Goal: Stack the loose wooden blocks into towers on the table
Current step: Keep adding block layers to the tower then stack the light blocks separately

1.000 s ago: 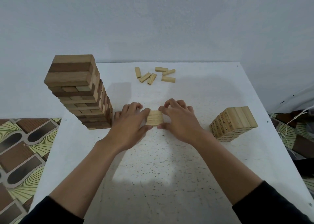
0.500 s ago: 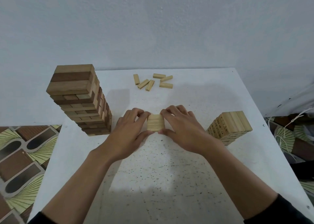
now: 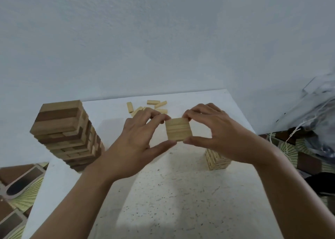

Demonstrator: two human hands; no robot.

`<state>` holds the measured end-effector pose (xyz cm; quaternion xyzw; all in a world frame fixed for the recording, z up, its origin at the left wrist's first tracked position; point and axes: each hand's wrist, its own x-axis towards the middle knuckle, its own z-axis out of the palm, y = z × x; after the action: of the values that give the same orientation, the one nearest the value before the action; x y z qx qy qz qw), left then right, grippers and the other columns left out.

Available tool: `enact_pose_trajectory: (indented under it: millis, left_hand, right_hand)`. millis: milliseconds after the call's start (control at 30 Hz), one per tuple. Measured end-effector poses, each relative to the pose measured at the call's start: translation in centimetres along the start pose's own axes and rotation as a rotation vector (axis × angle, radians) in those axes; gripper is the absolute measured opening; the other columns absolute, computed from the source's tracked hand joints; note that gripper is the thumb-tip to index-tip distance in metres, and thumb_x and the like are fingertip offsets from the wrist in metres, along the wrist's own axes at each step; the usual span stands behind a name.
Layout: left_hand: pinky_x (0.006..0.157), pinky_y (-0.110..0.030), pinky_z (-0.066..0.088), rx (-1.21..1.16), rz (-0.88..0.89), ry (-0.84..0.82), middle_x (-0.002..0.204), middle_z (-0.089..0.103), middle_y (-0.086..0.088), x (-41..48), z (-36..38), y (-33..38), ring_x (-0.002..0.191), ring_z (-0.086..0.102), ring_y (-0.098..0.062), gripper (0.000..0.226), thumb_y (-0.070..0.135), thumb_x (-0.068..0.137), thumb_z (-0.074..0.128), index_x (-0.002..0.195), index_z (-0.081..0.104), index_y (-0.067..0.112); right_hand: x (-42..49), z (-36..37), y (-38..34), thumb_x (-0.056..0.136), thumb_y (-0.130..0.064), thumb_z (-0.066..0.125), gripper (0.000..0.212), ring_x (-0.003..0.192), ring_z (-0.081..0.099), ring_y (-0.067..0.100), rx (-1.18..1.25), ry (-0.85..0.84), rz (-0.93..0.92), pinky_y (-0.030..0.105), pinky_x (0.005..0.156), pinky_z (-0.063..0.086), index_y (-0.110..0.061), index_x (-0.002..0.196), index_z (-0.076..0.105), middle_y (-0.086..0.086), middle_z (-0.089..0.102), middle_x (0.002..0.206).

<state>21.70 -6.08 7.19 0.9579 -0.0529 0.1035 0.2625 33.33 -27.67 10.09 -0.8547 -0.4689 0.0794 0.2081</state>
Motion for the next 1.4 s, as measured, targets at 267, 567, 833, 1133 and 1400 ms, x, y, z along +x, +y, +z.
enact_pose_trajectory:
  millis: [267, 567, 833, 1133, 1400]
  left_hand:
    - [0.105, -0.039, 0.024, -0.100, -0.038, 0.063, 0.109, 0.042, 0.022, 3.8, 5.4, 5.9, 0.111, 0.037, 0.003, 0.058, 0.078, 0.077, 0.048, 0.121, 0.054, 0.039]
    - [0.104, -0.037, 0.014, -0.136, -0.113, 0.134, 0.113, 0.037, 0.021, 4.6, 9.3, 8.0, 0.116, 0.030, 0.004, 0.057, 0.075, 0.075, 0.064, 0.120, 0.061, 0.040]
    - [0.105, -0.041, 0.018, -0.126, -0.122, 0.149, 0.114, 0.037, 0.019, 4.5, 10.3, 7.7, 0.114, 0.028, 0.006, 0.058, 0.073, 0.074, 0.067, 0.121, 0.062, 0.040]
    - [0.106, -0.042, 0.022, -0.142, -0.133, 0.158, 0.113, 0.036, 0.020, 4.4, 10.5, 7.5, 0.116, 0.017, 0.023, 0.059, 0.071, 0.074, 0.072, 0.123, 0.063, 0.041]
    - [0.105, -0.043, 0.024, -0.148, -0.140, 0.148, 0.112, 0.039, 0.020, 4.3, 10.4, 7.3, 0.114, 0.025, 0.016, 0.063, 0.075, 0.072, 0.070, 0.124, 0.063, 0.041]
  right_hand:
    - [-4.8, -3.0, 6.7, 0.080, -0.076, 0.056, 0.047, 0.131, 0.034, 0.002, 0.178, -0.090, 0.124, 0.018, 0.091, 0.034, -0.057, 0.122, 0.050, -0.030, 0.049, 0.126]
    - [-7.2, -2.8, 9.8, 0.080, -0.058, 0.065, 0.047, 0.128, 0.039, -0.003, 0.257, -0.167, 0.210, 0.020, 0.095, 0.039, -0.055, 0.125, 0.050, -0.034, 0.048, 0.128]
    - [-7.2, -1.9, 10.7, 0.082, -0.054, 0.069, 0.049, 0.126, 0.047, -0.001, 0.312, -0.141, 0.202, 0.025, 0.099, 0.043, -0.048, 0.128, 0.054, -0.030, 0.052, 0.131]
    - [-7.3, -1.7, 10.8, 0.082, -0.048, 0.073, 0.047, 0.124, 0.050, 0.000, 0.351, -0.115, 0.203, 0.032, 0.102, 0.046, -0.046, 0.127, 0.057, -0.026, 0.056, 0.129]
    - [-7.2, -1.6, 10.7, 0.081, -0.050, 0.074, 0.048, 0.126, 0.050, 0.003, 0.362, -0.107, 0.188, 0.040, 0.104, 0.047, -0.047, 0.126, 0.058, -0.024, 0.057, 0.129]
